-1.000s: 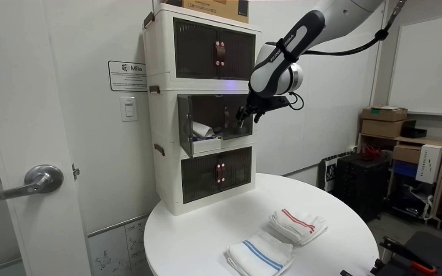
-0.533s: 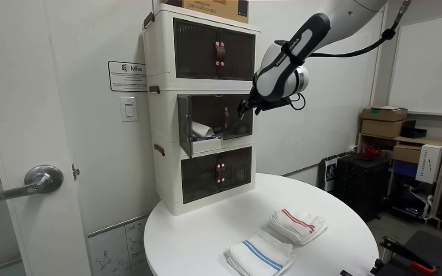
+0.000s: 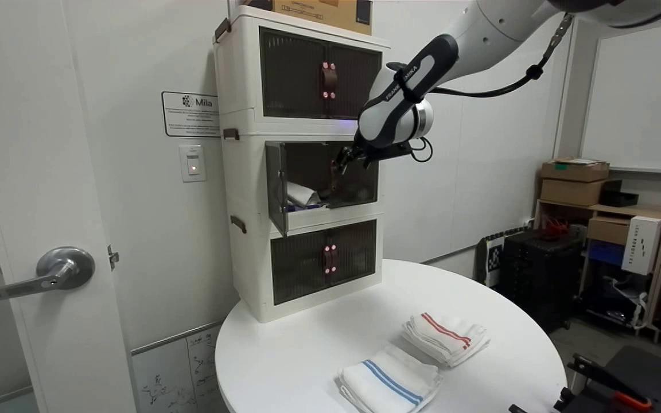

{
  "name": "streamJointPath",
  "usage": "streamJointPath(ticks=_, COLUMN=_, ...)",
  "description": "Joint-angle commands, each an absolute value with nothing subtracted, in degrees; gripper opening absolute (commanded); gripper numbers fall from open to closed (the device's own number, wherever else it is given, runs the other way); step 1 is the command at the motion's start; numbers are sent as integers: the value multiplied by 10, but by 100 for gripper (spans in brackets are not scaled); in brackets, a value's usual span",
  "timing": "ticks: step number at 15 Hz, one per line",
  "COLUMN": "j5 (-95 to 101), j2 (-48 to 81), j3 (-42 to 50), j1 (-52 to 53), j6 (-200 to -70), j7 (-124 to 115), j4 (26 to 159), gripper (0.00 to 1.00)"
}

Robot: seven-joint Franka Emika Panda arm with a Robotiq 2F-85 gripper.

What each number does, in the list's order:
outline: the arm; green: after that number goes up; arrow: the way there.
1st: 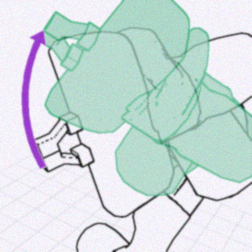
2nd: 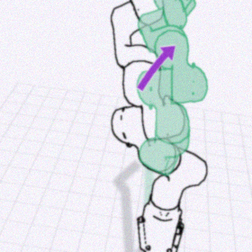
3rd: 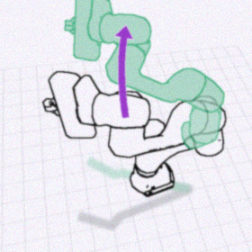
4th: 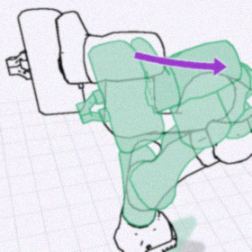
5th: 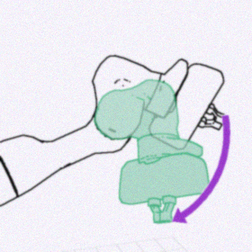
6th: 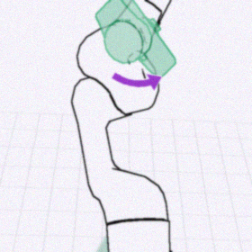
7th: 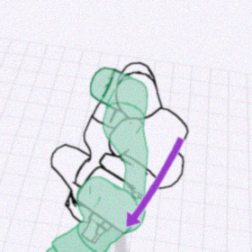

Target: Close the right side door on the middle drawer

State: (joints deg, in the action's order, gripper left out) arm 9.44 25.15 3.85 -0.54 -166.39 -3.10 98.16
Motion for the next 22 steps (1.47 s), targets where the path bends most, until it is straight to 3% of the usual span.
streamJointPath(ticks=1, j5=76, j2=319, j3=35, j1=-6, j6=-1608, j7=-14, j4=858, gripper=100)
streamJointPath(ticks=10, j5=67, j2=306, j3=28, j1=-27, j6=-1471, j7=27, j4=828, gripper=100)
streamJointPath(ticks=13, j5=61, j2=253, j3=28, j1=-47, j6=-1392, j7=67, j4=879, gripper=100)
streamJointPath(ticks=14, j5=74, j2=205, j3=38, j1=-41, j6=-1407, j7=51, j4=967, gripper=100)
streamJointPath(ticks=22, j5=57, j2=16, j3=56, j1=-81, j6=-1320, j7=79, j4=1199, gripper=100)
